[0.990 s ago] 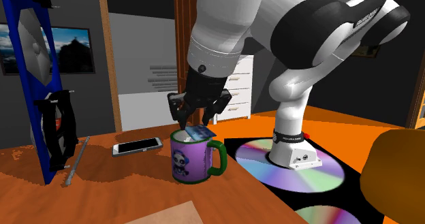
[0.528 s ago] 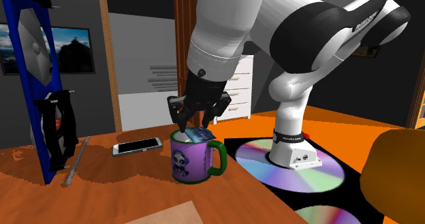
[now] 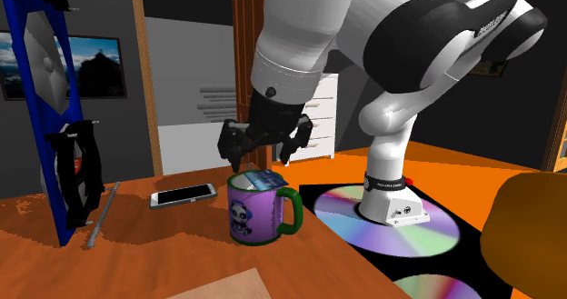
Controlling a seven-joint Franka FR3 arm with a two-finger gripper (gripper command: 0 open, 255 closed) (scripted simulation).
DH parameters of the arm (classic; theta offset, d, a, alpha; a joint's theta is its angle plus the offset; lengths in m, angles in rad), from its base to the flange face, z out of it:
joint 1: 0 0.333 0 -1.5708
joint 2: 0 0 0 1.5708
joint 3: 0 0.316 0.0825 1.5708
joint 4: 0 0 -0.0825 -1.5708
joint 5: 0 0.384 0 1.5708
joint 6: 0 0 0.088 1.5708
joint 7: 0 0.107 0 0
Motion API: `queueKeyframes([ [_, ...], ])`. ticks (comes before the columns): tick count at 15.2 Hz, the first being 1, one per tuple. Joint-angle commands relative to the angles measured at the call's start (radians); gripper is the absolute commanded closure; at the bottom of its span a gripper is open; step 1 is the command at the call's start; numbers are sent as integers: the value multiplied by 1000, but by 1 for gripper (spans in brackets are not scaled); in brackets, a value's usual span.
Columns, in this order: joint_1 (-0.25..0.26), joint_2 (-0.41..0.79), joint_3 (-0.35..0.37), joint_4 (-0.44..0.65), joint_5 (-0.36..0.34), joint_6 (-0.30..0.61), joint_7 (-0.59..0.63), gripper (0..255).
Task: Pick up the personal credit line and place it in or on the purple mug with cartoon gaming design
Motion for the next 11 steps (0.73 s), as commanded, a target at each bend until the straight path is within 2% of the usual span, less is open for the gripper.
queueKeyframes([
  [1, -3, 2, -2, 52, -5, -50, 3, 0],
  [3, -8, 5, -5, 114, -10, -110, 7, 0],
  [11, -8, 5, -5, 114, -10, -110, 7, 0],
])
